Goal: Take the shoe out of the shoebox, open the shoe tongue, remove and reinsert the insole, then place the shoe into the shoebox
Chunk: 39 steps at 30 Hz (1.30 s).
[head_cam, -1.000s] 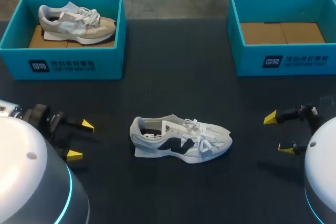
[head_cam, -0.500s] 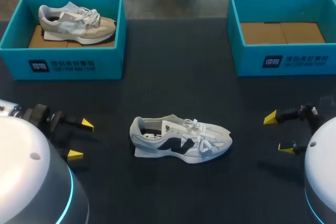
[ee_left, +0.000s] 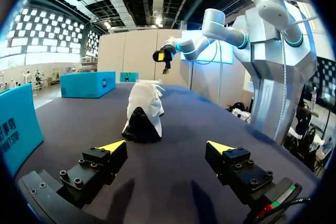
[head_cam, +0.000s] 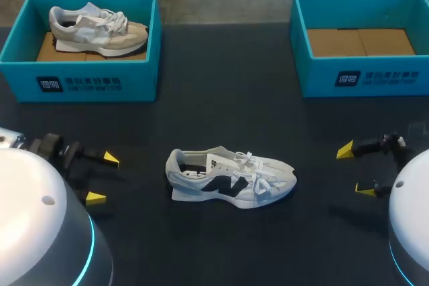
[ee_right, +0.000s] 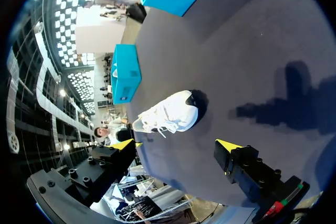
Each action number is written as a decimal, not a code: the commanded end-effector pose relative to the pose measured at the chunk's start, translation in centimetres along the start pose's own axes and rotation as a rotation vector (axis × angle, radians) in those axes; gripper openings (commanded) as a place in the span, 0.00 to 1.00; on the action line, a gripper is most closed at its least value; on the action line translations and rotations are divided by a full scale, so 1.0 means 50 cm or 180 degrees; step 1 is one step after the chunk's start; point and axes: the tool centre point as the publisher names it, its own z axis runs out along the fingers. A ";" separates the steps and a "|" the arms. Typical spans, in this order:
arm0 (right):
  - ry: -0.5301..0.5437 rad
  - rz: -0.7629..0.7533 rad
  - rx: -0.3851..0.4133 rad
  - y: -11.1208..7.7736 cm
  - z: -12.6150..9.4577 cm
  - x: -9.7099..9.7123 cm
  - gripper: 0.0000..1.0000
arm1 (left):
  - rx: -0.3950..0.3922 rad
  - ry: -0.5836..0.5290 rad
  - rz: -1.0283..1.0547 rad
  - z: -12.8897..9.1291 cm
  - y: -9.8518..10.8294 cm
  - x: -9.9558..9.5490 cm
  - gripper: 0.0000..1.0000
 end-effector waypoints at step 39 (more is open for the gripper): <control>-0.0001 -0.0003 -0.0012 -0.005 -0.002 0.000 1.00 | 0.0160 -0.0360 -0.0132 0.124 -0.018 -0.072 1.00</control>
